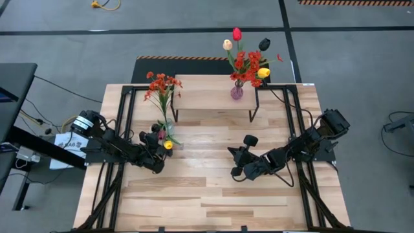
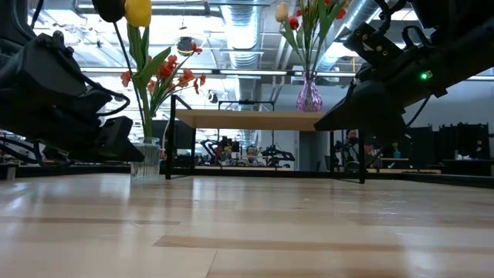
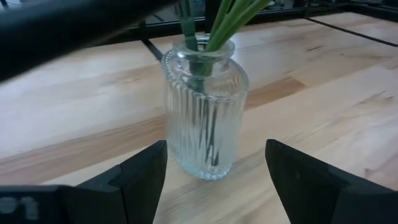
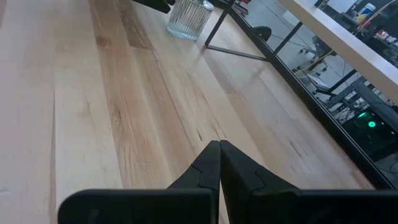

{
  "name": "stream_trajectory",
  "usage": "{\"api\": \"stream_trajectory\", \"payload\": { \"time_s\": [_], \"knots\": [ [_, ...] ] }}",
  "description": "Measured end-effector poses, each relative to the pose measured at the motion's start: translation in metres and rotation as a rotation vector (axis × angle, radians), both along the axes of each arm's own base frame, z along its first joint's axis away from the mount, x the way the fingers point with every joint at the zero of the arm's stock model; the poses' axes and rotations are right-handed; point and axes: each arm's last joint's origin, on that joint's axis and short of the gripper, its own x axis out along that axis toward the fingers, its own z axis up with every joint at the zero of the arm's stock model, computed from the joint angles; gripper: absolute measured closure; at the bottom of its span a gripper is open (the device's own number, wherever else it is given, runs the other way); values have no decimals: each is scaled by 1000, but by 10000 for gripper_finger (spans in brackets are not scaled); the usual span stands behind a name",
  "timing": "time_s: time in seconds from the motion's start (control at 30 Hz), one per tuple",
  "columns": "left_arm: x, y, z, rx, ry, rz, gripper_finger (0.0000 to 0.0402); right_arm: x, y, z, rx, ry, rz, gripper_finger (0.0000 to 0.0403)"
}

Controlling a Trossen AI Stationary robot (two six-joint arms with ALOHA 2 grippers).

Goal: Pick and place flowers into a vace then onto a shelf
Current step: Put the transparent vase with the flowers on the shelf

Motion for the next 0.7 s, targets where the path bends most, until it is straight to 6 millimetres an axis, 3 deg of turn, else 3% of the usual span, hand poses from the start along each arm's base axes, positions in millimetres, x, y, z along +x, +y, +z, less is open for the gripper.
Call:
{"api": "stream_trajectory", "payload": {
  "time_s": [0.7],
  "knots": [
    [5, 15, 0, -13, 22, 63, 141, 0, 0, 0, -7, 4, 3, 403]
  ]
}}
